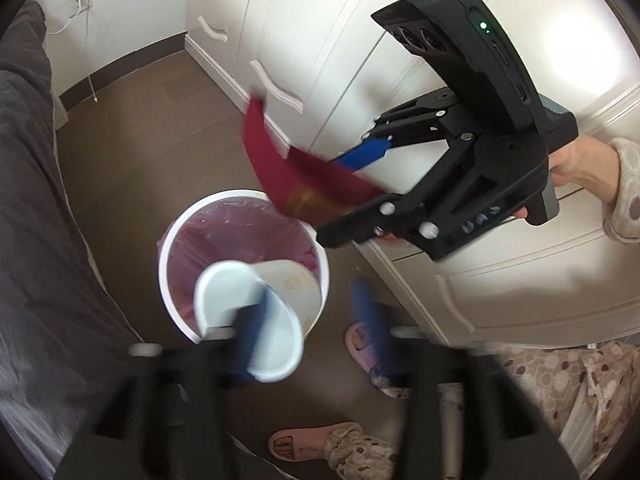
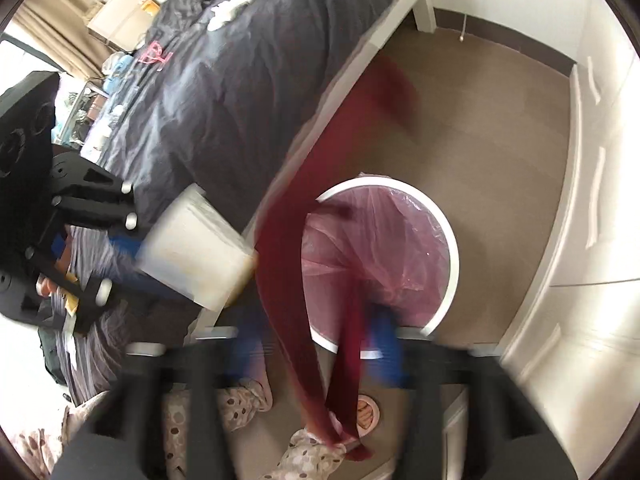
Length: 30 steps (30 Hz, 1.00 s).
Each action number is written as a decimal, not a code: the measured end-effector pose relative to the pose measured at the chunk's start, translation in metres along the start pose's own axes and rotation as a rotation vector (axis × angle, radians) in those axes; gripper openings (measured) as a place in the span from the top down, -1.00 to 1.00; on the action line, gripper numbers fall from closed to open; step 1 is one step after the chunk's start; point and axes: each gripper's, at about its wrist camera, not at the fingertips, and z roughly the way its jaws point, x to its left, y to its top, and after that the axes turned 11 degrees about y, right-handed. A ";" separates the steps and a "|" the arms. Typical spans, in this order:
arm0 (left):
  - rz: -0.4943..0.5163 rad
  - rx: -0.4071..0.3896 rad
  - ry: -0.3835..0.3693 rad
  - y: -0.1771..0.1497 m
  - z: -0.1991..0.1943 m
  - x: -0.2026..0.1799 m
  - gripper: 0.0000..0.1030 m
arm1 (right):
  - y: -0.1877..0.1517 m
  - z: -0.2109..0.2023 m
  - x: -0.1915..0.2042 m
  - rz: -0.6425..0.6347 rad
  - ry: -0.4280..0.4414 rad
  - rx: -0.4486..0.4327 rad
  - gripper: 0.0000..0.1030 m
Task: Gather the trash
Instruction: 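Open both tools to drop the cup and strap into the bin, then move both tools back over the bed toward the clear lid and pink holder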
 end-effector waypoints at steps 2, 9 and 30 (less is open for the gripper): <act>-0.015 -0.037 -0.005 -0.001 -0.002 0.001 -0.77 | 0.002 0.005 -0.002 -0.001 -0.020 0.001 -0.32; -0.096 -0.021 0.010 0.004 0.003 0.018 -0.77 | 0.008 0.008 -0.007 0.007 -0.026 0.006 -0.32; -0.285 -0.088 0.181 -0.060 -0.121 0.089 -0.85 | 0.077 -0.029 0.089 -0.219 -0.105 0.060 -0.59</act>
